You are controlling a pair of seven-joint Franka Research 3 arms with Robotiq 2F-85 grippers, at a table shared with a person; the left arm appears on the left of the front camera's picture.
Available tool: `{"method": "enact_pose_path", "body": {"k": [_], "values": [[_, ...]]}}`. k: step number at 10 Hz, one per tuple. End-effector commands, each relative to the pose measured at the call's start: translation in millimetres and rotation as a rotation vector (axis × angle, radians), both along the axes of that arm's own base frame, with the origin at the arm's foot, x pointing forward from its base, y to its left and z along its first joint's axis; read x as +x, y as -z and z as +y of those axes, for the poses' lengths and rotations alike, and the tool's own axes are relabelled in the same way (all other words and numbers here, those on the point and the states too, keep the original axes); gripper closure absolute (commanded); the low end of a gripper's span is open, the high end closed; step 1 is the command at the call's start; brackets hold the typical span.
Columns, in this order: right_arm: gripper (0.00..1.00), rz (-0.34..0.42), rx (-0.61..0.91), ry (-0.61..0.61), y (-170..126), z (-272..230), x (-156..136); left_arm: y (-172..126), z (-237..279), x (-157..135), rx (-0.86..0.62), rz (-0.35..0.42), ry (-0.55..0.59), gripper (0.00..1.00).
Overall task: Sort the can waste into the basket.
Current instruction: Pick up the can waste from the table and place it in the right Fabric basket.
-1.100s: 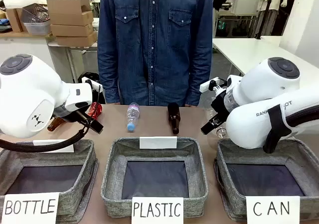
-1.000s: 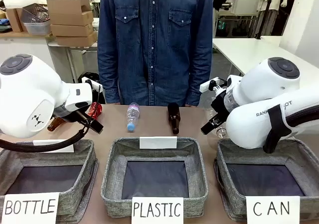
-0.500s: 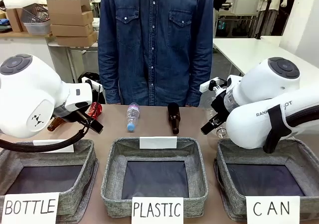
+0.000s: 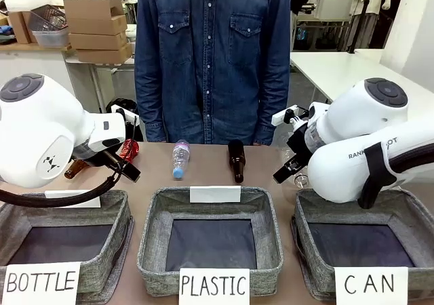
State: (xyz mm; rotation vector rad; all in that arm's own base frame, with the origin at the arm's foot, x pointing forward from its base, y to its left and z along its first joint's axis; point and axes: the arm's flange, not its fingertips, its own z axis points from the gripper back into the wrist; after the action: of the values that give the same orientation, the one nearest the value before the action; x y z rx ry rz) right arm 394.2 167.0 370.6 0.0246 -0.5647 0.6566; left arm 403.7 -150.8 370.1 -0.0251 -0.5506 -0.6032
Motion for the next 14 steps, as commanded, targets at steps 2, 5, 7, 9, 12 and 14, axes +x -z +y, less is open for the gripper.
{"method": "enact_pose_path", "body": {"k": [2, 5, 7, 9, 12, 14], "values": [[0.00, 0.015, 0.004, -0.046, -71, -25, -36, -69, -4, -9, -0.021, -0.010, 0.096, 0.00], [0.00, -0.171, 0.050, -0.017, -157, -64, -127, -192, 18, -2, -0.196, 0.171, 0.165, 0.00], [0.00, -0.050, 0.037, -0.016, -117, -21, -43, -120, -18, -19, -0.100, 0.024, 0.125, 0.00], [0.00, -0.058, 0.053, -0.033, -158, -32, -79, -164, -1, -21, -0.012, 0.085, 0.207, 0.00], [0.00, 0.320, 0.624, 0.037, -163, -98, -87, -177, -42, 57, 0.519, 0.264, -0.165, 0.00], [0.00, 0.483, 0.914, 0.216, -146, -150, -83, -185, -71, 126, 0.596, 0.394, -0.503, 0.00]]}}
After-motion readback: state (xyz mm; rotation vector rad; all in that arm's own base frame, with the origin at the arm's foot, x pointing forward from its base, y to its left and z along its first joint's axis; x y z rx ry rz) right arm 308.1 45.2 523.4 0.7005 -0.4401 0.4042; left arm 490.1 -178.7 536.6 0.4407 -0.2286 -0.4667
